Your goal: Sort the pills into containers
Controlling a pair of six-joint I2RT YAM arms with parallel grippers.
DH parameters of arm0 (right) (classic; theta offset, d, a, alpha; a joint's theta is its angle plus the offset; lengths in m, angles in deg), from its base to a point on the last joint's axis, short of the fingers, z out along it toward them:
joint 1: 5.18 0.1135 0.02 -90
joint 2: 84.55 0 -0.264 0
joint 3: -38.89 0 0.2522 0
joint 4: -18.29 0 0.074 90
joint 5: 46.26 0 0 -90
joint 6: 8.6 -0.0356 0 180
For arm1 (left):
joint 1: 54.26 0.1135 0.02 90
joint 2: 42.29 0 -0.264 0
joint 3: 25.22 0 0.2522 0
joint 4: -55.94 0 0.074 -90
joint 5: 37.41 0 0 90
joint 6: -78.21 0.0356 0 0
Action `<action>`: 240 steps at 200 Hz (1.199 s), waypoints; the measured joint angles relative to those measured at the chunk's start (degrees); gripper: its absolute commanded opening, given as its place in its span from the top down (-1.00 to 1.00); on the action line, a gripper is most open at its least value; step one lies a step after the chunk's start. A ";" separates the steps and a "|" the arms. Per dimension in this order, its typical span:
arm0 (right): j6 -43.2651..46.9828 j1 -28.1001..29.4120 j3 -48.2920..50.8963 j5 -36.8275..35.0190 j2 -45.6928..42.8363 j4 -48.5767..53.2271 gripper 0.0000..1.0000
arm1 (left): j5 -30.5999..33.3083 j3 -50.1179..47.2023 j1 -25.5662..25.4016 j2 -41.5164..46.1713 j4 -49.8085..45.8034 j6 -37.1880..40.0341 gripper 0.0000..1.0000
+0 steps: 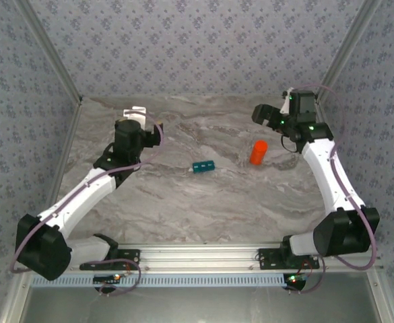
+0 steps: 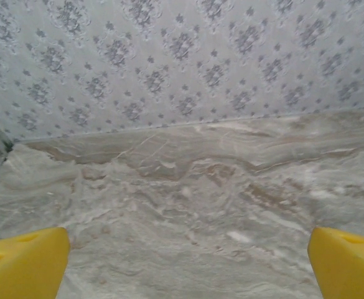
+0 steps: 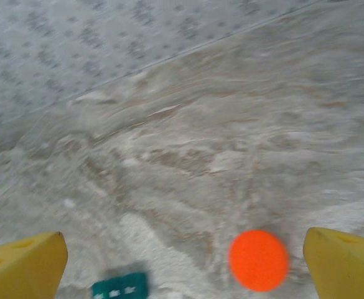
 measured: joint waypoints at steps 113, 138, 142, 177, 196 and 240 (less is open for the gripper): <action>1.20 -9.11 27.78 -27.58 -6.82 -22.53 -0.99 | -3.34 -18.84 20.92 6.67 10.38 3.43 -0.96; 2.84 -9.14 31.65 -31.21 -5.14 -27.50 -0.99 | -3.41 -23.63 21.00 3.26 14.73 3.45 -0.96; 3.17 -9.14 32.50 -31.67 -4.90 -28.30 -0.99 | -3.34 -24.50 21.00 2.60 15.56 3.45 -0.96; 5.75 -8.20 39.10 -33.81 -2.64 -35.21 -0.99 | -3.21 -31.08 21.18 -1.68 23.56 3.45 -0.96; 7.54 -6.60 41.86 -34.23 -0.96 -40.54 -0.99 | -3.41 -32.06 21.62 -3.96 28.39 3.82 -0.96; 14.67 -4.04 49.72 -31.17 3.41 -57.59 -0.99 | -8.79 -32.02 23.06 -11.10 38.80 4.83 -0.96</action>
